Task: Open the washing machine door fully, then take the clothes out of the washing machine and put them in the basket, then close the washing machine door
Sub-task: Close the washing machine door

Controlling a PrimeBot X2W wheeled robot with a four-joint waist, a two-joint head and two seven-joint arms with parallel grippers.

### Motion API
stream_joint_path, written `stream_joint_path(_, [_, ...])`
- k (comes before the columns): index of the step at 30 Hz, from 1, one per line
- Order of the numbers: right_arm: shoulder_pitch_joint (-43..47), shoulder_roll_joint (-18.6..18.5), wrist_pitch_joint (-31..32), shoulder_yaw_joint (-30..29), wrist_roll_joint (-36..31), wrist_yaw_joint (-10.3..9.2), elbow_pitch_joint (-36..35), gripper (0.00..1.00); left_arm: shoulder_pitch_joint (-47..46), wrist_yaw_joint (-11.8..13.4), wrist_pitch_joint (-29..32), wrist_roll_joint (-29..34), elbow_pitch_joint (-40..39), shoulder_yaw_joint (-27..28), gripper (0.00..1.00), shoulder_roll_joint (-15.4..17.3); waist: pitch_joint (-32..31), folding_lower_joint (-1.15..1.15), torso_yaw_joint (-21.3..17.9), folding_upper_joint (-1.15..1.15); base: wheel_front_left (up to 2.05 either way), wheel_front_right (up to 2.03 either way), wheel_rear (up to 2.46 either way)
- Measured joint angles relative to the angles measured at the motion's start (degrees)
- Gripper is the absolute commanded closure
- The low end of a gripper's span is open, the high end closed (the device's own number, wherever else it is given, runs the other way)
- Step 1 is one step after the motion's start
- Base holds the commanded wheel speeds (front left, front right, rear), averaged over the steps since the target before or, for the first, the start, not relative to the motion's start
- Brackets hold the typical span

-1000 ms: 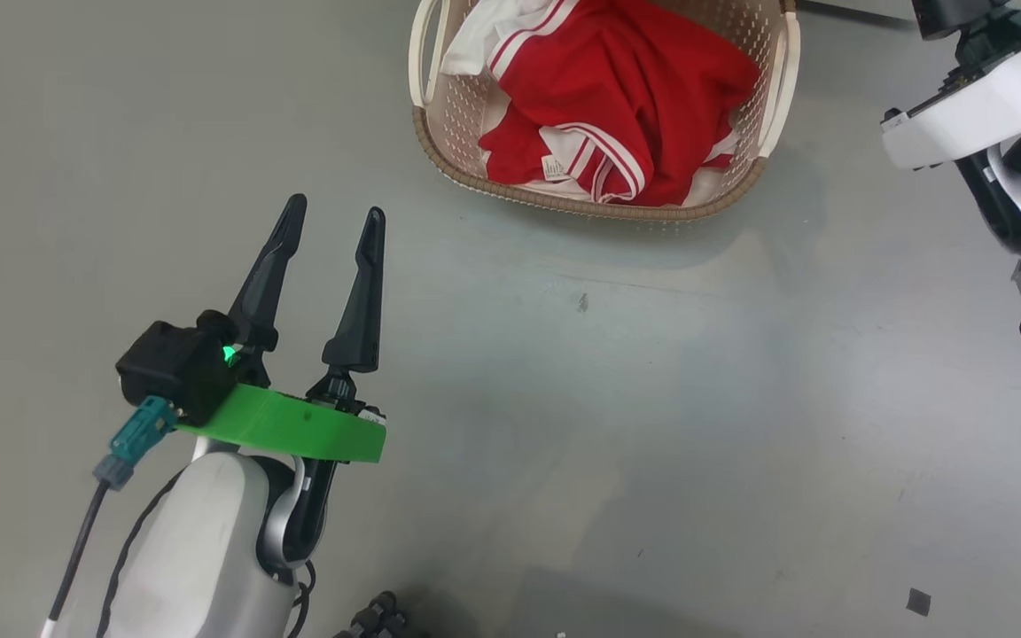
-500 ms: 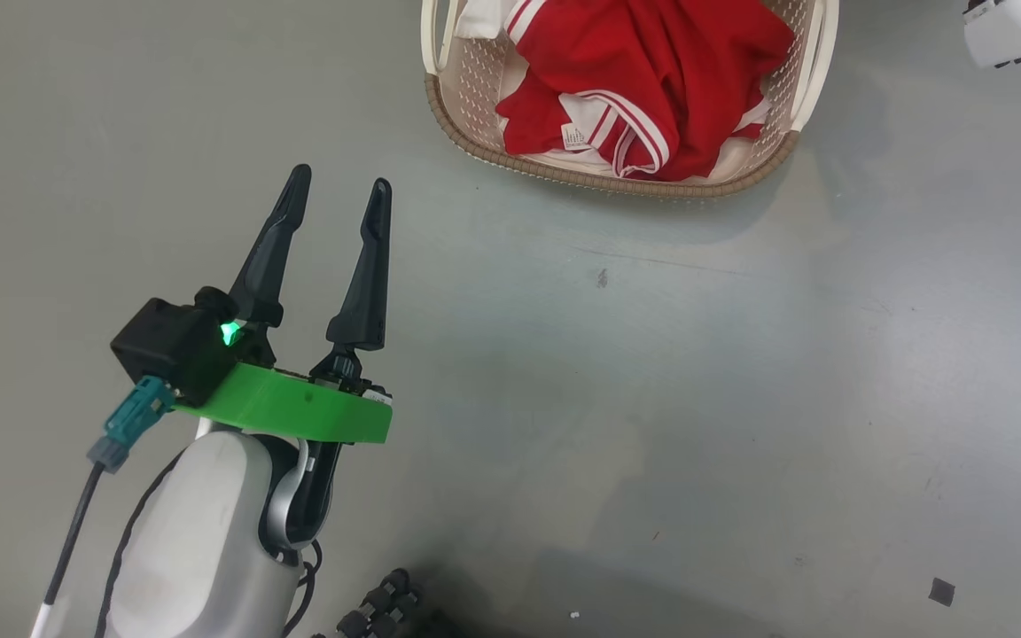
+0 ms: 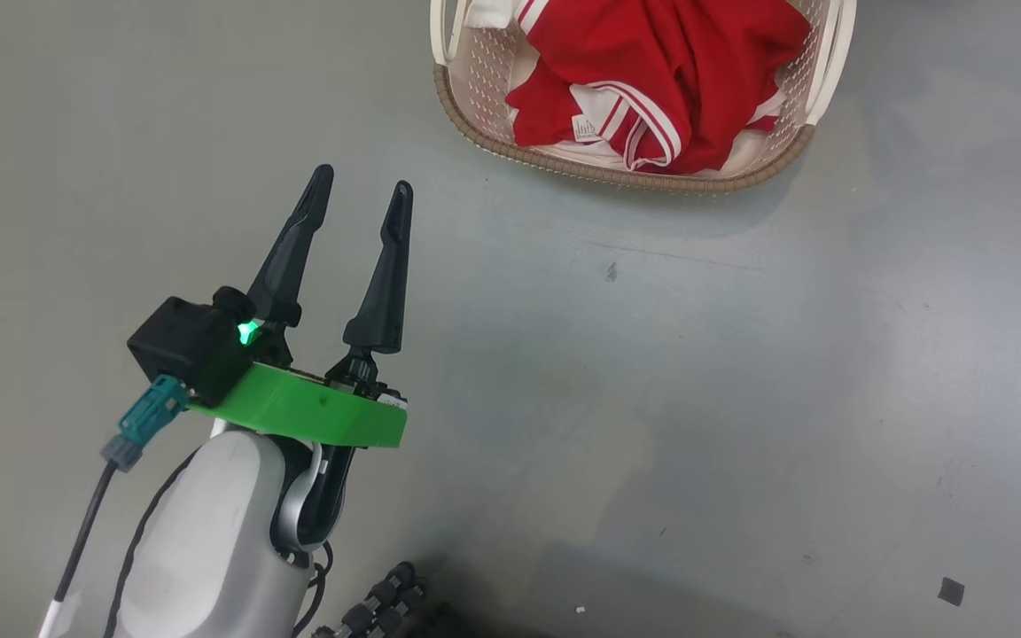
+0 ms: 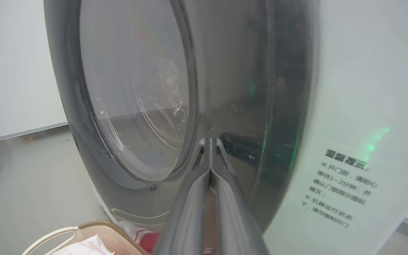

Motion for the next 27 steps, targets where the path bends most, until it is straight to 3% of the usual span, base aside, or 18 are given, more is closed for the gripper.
stream_joint_path(19, [-0.89,1.4,-1.63,-0.26,0.55,-0.46,4.97,1.0,-0.52,0.0,0.0,-0.43,0.79,0.02,0.0,-0.01,-0.97,0.0,-0.19,0.0,0.0,0.0,0.0])
stream_joint_path(27, [5.5,1.26,-2.57,0.29,1.1,-0.92,9.09,1.0,-0.75,0.0,-0.23,0.24,3.48,0.83,0.0,-0.02,-5.01,0.0,-0.87,0.0,0.0,0.0,0.0])
